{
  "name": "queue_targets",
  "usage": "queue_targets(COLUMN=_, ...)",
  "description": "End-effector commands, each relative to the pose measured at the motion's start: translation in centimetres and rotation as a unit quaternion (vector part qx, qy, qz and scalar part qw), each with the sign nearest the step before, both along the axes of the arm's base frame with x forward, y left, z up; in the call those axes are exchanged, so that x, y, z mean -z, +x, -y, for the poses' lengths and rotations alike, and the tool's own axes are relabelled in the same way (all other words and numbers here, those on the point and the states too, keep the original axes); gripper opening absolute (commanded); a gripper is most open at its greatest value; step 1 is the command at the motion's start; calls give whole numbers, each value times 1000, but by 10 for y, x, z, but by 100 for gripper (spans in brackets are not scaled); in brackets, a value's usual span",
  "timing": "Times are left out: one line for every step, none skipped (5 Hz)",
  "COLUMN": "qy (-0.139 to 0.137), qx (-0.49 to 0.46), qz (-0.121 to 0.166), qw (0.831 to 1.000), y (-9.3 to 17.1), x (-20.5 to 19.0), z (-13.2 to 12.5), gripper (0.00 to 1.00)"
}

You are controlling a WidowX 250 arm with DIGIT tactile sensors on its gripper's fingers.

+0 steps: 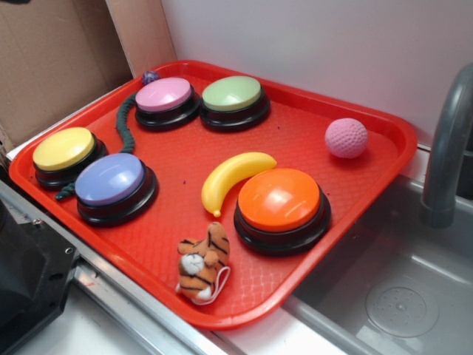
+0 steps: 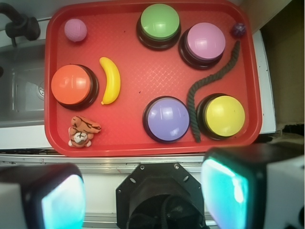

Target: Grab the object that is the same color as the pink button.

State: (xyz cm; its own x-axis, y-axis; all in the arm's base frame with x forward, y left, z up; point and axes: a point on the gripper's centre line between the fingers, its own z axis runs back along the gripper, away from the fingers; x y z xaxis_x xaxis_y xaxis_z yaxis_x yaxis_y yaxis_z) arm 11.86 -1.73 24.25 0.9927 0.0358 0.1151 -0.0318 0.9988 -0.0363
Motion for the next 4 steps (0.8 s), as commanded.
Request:
queue_targets(qy=0, qx=0, qz=0, qw=1000, y=0, x=0, z=0, gripper=100)
queue_targets(qy=-6, qx=5, qz=1, qw=1000, y=18, x=4, z=-2, gripper=100)
queue_targets(qy=-16, qx=1, qz=6, qw=1000, y=54, x=18, z=7, gripper=100)
queue_targets(qy=-20, qx=-23, qz=11, qw=999, y=100, x=45, z=27, gripper=100)
